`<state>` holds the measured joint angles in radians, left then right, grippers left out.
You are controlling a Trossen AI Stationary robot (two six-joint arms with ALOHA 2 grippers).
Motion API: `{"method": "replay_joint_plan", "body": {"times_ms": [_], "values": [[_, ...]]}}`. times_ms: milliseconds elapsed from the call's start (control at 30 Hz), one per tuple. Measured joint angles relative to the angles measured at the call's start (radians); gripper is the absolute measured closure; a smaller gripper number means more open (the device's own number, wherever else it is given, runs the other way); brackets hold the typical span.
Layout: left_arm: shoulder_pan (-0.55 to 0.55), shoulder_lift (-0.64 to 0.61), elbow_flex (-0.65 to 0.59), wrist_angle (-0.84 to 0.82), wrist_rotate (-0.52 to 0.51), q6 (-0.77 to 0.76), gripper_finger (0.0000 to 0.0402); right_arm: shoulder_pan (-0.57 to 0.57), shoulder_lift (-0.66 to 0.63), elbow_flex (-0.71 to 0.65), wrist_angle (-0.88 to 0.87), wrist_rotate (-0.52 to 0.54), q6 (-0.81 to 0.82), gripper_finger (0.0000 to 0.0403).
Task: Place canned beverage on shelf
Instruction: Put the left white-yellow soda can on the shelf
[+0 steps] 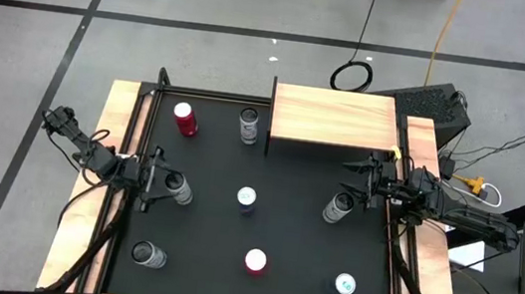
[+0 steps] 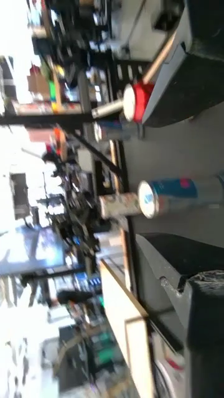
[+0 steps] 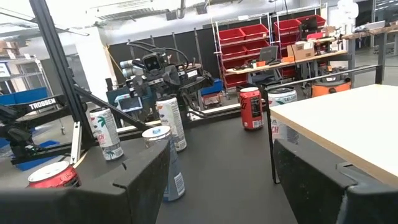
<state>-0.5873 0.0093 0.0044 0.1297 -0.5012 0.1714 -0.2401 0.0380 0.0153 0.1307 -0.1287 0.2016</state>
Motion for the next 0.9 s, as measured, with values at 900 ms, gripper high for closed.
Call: {"method": "replay_joint_plan", "body": {"times_ms": [900], "values": [[0.0, 0.102, 0.0, -0.053, -0.119, -0.219, 0.0107, 0.0, 0.0, 0.0, 0.023, 0.002, -0.006, 0.0133]]}}
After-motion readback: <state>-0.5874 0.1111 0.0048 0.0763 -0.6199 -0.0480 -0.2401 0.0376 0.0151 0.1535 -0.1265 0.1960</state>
